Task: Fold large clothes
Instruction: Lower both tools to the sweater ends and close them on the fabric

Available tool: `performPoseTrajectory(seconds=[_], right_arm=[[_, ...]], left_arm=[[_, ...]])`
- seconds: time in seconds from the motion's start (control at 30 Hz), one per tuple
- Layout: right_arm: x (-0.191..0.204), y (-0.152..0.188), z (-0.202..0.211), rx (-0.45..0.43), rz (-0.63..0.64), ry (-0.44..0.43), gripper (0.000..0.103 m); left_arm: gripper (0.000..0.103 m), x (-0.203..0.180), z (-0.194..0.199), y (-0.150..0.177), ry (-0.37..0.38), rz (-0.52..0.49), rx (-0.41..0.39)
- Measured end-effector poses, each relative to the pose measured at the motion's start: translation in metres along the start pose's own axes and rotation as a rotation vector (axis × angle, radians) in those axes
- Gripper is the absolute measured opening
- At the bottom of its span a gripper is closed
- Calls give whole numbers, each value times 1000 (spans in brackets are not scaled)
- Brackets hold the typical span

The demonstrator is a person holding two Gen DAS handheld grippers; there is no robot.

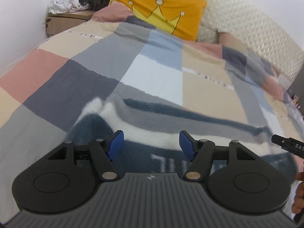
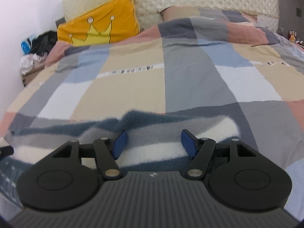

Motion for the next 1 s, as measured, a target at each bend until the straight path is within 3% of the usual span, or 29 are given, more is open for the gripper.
performPoseTrajectory(seconds=[0.17,0.33,0.57,0.67,0.77,0.93,1.0], right_arm=[[2,-2,28,-47,-29,-28,66],[11,3,55,-62,-45,-81,66],[36,18,86,-56,-118,-209,66],[47,29,94,-37,-154,-257,66],[59,51,95,17,-226,-334,69],[87,95,72,198,-441,-496,70],[97,104,66,236,-501,-546,83]], left_arm=[[71,-12,43,11,40,37,-35],[77,-19,82,39,90,46,-18],[78,-9,93,81,166,205,42],[88,-9,85,83,216,318,49],[89,-4,76,89,279,455,67],[89,4,56,96,318,602,98],[89,9,46,98,320,662,101]])
Point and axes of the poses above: each gripper's, at about its wrist camera, not at the fingertips, and z roughly against the way its jaws point, x to its left, y to its underside, the point moved 10 cm from there along -z, roughly the way its jaws point, and after that the axes turned 3 degrees about -y, right-handed, at the moved point
